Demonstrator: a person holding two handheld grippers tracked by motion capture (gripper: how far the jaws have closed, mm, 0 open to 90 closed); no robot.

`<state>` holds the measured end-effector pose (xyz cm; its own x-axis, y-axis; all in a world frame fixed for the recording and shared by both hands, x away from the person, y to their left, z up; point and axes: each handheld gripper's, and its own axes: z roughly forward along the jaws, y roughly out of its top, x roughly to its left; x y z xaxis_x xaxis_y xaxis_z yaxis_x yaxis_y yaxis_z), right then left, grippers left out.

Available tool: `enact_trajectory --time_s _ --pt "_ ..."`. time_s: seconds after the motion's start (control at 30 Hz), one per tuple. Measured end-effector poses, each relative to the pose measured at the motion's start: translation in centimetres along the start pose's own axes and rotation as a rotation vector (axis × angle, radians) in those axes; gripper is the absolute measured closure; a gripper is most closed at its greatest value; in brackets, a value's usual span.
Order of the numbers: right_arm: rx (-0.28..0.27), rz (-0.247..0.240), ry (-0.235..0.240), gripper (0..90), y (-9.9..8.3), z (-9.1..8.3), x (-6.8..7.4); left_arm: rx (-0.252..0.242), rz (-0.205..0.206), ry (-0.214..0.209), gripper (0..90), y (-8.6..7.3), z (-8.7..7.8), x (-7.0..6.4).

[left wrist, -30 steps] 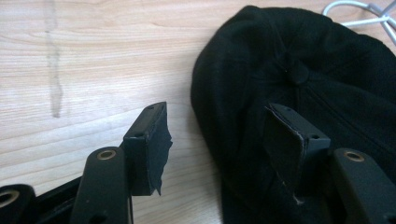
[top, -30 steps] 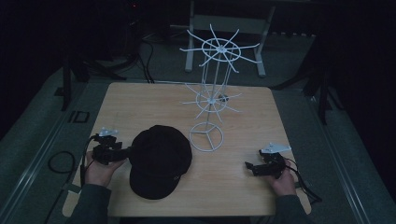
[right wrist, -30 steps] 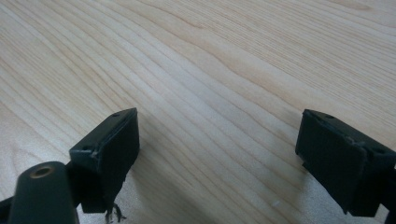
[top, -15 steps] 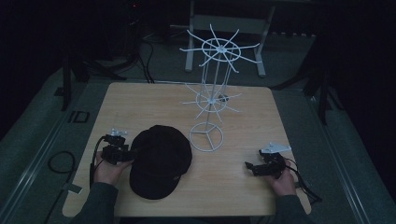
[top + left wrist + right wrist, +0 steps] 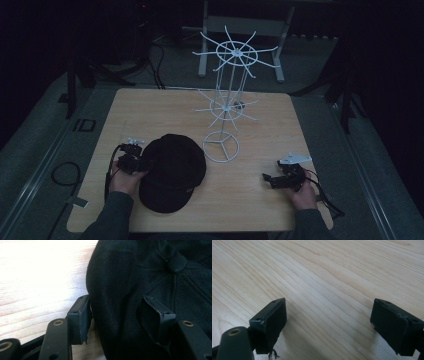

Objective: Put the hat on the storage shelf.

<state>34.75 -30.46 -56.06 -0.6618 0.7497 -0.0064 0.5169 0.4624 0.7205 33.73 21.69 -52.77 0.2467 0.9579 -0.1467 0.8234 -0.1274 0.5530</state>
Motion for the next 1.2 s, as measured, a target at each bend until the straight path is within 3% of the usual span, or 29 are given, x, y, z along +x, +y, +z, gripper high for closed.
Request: enact_trajectory --time_s 0.3,0.4,0.57,0.77,1.0,1.2 --pt "0.0 0.0 0.0 13.4 0.0 0.0 0.0 0.06 -0.05 -0.032 47.6 0.5 0.9 0.3" --pt "0.0 0.0 0.0 13.4 0.0 0.0 0.0 0.072 -0.051 -0.061 57.2 0.5 1.1 0.4" --pt "0.0 0.0 0.0 13.4 0.0 0.0 0.0 0.081 -0.049 -0.052 66.5 0.6 1.1 0.3" --pt "0.0 0.0 0.0 13.4 0.0 0.0 0.0 0.046 -0.072 -0.056 72.7 0.6 0.7 0.4" --pt "0.0 0.0 0.0 13.4 0.0 0.0 0.0 0.004 -0.099 -0.097 75.8 0.5 -0.1 0.6" --pt "0.0 0.0 0.0 13.4 0.0 0.0 0.0 -0.053 -0.084 -0.112 76.1 0.9 -1.6 0.4"
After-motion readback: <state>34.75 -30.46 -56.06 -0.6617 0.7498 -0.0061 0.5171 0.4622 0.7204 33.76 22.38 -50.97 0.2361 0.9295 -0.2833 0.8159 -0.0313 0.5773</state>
